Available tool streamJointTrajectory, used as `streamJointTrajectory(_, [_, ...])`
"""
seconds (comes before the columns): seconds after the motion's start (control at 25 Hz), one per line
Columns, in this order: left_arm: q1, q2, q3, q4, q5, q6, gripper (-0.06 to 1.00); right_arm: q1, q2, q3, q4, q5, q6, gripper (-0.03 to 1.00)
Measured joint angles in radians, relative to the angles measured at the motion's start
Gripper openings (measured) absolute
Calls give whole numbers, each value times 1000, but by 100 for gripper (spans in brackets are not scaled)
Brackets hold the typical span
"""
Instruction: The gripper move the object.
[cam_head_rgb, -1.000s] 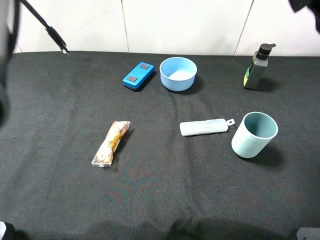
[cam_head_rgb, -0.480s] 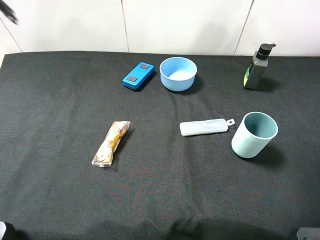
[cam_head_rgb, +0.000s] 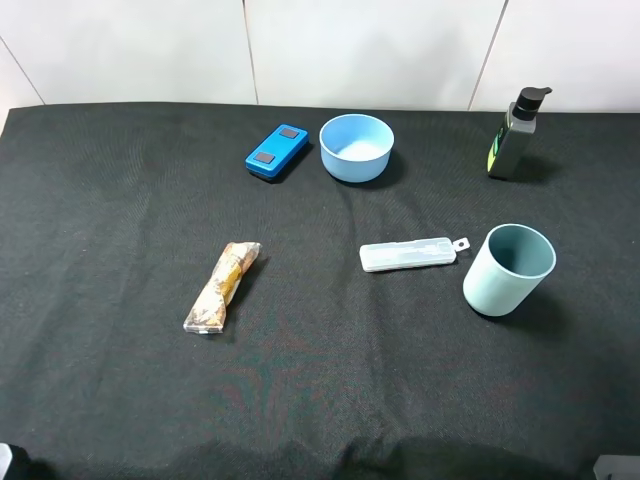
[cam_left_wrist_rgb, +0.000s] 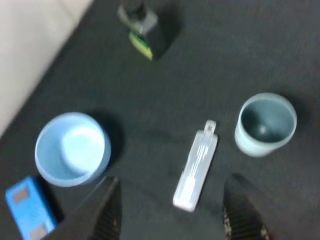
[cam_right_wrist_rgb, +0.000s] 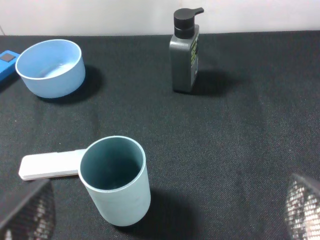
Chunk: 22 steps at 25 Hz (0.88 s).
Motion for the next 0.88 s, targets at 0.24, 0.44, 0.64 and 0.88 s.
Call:
streamJointTrajectory(0.24, [61, -166, 258, 2, 0, -20, 45, 0, 0, 0, 0, 0, 0, 69])
streamJointTrajectory(0.44, [92, -318, 451, 3, -1, -51, 46, 0, 0, 0, 0, 0, 0, 69])
streamJointTrajectory(0.64, [111, -497, 658, 2, -38, -99, 58, 0, 0, 0, 0, 0, 0, 69])
streamJointTrajectory(0.88, [154, -706, 918, 3, -107, -196, 81, 0, 0, 0, 0, 0, 0, 69])
